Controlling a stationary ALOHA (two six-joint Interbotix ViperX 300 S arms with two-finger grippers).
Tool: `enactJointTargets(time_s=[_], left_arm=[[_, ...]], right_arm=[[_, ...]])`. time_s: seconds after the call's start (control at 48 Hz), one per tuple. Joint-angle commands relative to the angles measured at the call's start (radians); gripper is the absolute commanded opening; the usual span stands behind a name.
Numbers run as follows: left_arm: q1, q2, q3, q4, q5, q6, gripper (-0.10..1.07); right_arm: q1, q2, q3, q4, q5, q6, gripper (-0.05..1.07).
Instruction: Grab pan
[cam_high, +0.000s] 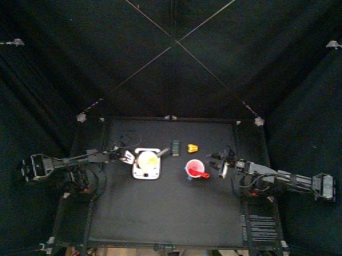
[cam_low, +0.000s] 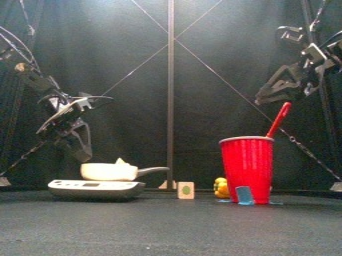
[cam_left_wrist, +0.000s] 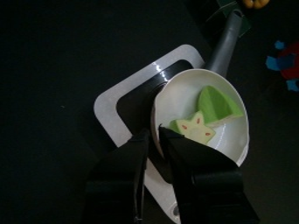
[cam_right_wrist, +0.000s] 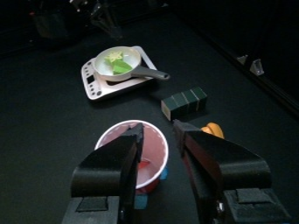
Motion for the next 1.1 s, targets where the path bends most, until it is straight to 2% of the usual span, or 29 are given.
enactJointTargets(time_s=[0.0, 0.167, 0.396, 0.521, 0.812, 1.083], left_arm=[[-0.002, -0.003, -0.008, -0.002, -0.006, 0.002, 0.61], [-0.005, -0.006, -0.003, -0.002, -0.025, 0.003, 0.61], [-0.032, -0.012, -0.003, -0.002, -0.114, 0.005, 0.61], [-0.066, -0.014, -0.003, -0.002, -0.161, 0.006, 0.61], [-0.156, -0.023, -0.005, 0.006, -0.201, 0.012, 0.61], [-0.238, -0.071, 0.020, 0.058, -0.359, 0.012, 0.61]], right_arm=[[-0.003, 0.009, -0.011, 0.000, -0.005, 0.002, 0.74], [-0.003, 0.009, -0.011, 0.000, -0.003, 0.002, 0.74], [-0.003, 0.009, -0.009, 0.000, -0.005, 0.002, 0.74], [-0.003, 0.009, -0.009, 0.000, -0.003, 0.000, 0.74], [-0.006, 0.008, -0.009, 0.000, -0.005, 0.003, 0.74], [-0.011, 0.011, -0.017, 0.012, -0.015, 0.005, 0.74]])
